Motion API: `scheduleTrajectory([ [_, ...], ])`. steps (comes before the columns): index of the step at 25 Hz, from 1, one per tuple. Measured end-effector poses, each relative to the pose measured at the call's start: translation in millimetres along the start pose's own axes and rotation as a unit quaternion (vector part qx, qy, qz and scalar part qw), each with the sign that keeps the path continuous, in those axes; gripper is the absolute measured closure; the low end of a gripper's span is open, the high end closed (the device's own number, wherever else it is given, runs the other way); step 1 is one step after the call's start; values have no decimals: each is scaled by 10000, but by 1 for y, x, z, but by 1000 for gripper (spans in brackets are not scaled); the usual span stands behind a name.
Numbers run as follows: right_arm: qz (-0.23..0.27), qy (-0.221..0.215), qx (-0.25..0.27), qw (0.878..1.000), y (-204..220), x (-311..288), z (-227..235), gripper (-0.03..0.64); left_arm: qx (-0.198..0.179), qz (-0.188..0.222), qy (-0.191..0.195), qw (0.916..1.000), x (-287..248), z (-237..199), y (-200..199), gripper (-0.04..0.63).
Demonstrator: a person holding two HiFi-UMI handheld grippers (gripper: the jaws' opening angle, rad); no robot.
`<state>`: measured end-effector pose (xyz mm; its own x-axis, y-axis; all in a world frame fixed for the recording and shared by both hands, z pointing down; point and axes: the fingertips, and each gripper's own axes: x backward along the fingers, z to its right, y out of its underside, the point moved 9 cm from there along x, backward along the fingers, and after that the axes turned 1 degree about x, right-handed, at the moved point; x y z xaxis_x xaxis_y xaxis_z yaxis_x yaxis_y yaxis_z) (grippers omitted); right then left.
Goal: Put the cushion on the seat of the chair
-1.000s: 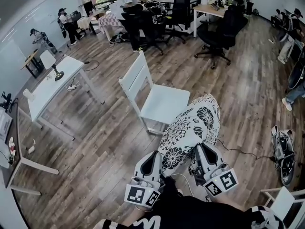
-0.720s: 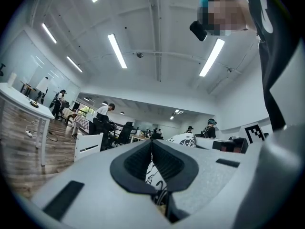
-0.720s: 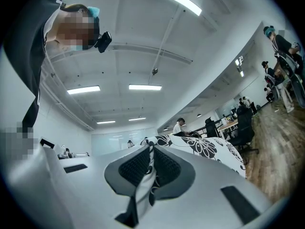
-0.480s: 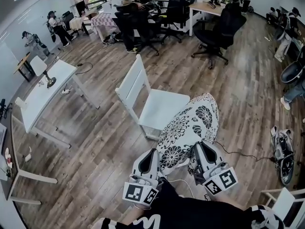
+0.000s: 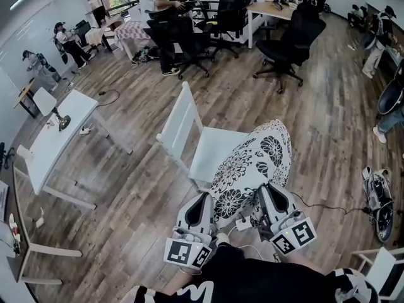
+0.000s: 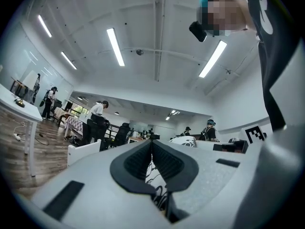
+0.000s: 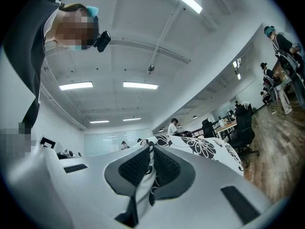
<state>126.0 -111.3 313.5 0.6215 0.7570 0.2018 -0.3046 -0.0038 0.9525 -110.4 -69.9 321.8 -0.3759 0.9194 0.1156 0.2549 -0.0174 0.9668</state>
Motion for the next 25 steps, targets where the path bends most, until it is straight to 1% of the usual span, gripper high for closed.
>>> scheduleTrajectory([
  [7, 37, 97, 6, 9999, 10, -37, 3, 583, -41, -31, 136, 9999, -20, -36, -5, 589],
  [12, 43, 136, -17, 9999, 18, -59, 9, 583, -66, -63, 138, 9999, -30, -57, -4, 589],
  [19, 51, 188, -54, 9998, 26, -78, 22, 583, -56, -153, 15, 9999, -35, -74, 4, 589],
  [25, -89, 115, -3, 9999, 30, -94, 38, 583, 30, -246, -145, 9996, -38, -77, 11, 590],
])
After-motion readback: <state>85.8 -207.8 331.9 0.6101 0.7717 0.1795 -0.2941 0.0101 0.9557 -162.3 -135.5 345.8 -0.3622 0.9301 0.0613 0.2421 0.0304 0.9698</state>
